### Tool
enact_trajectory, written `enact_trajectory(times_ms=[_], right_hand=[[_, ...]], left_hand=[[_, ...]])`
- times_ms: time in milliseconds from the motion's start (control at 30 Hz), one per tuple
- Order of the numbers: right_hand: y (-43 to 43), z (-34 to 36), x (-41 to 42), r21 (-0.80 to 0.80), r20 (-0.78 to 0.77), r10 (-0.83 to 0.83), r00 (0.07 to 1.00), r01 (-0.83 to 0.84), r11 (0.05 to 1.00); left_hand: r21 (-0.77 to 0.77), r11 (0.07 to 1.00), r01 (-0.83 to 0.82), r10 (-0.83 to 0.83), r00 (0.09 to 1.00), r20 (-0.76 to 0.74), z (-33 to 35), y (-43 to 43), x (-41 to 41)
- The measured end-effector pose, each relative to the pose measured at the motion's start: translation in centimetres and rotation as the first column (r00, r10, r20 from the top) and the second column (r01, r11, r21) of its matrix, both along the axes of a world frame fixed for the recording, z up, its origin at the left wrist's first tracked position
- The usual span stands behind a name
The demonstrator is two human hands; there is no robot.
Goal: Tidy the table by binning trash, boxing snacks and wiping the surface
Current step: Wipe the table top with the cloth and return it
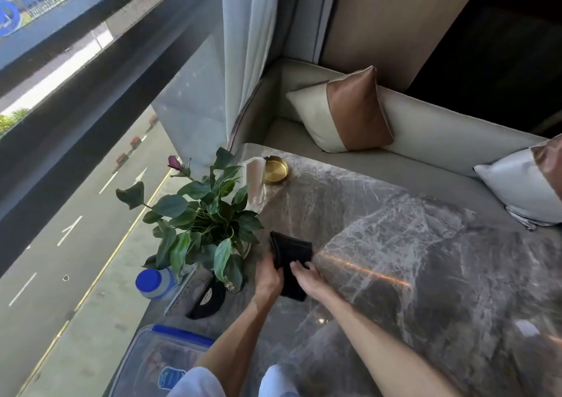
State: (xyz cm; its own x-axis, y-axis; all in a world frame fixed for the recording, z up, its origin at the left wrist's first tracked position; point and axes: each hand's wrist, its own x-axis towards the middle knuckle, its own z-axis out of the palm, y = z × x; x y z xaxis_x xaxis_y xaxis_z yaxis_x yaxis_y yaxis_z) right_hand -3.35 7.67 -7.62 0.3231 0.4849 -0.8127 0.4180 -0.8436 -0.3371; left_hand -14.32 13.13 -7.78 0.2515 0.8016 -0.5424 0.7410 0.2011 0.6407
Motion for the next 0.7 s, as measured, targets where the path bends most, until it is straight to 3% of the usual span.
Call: enact_trajectory(times_ms=[67, 100, 133, 200, 267, 400, 467, 567, 633, 700], right_hand=[[0.6, 1.1, -0.2, 0.060, -0.036, -0.053, 0.998, 0.055, 0.997], [0.9, 1.6, -0.3, 0.099, -0.143, -0.150, 0.978, 0.165, 0.981], [1.0, 2.0, -0.2, 0.085, -0.307, -0.313, 0.899, 0.353, 0.932], [0.4, 3.0, 0.4, -0.076, -0.568, -0.561, 0.603, 0.640, 0.765], [-1.2, 3.8, 1.8, -0.165, -0.687, -0.611, 0.394, 0.734, 0.659], [-6.8, 5.6, 4.8, -0.174, -0.808, -0.568, 0.156, 0.858, 0.483], [-10.3, 6.4, 5.8, -0.119, -0.851, -0.517, 0.097, 0.922, 0.368], [-15.9, 8.1, 7.8, -0.049, -0.872, -0.483, 0.075, 0.970, 0.239], [-19.6, 8.7, 9.6, -0.033, -0.859, -0.507, 0.070, 0.981, 0.191], [-23.7, 9.6, 11.7, -0.002, -0.834, -0.544, 0.095, 0.985, 0.175]], left_hand=[[0.026, 1.000, -0.015, 0.014, 0.998, 0.054, 1.5, -1.2, 1.0], [0.043, 0.999, 0.000, -0.003, 0.998, 0.058, 2.3, -1.8, 1.7], [0.070, 0.997, 0.042, -0.046, 0.998, 0.051, 3.1, -2.5, 2.3], [0.120, 0.983, 0.139, -0.143, 0.989, 0.032, 4.7, -3.9, 3.4], [0.170, 0.955, 0.245, -0.243, 0.970, -0.028, 5.8, -5.5, 4.7], [0.312, 0.834, 0.456, -0.433, 0.890, -0.143, 7.6, -10.0, 7.7], [0.358, 0.717, 0.597, -0.551, 0.801, -0.232, 8.7, -12.6, 9.5], [0.423, 0.444, 0.790, -0.662, 0.607, -0.439, 9.7, -17.5, 12.2], [0.382, 0.267, 0.885, -0.725, 0.445, -0.526, 10.4, -21.1, 13.7], [0.309, 0.170, 0.936, -0.744, 0.327, -0.582, 11.5, -24.8, 15.2]])
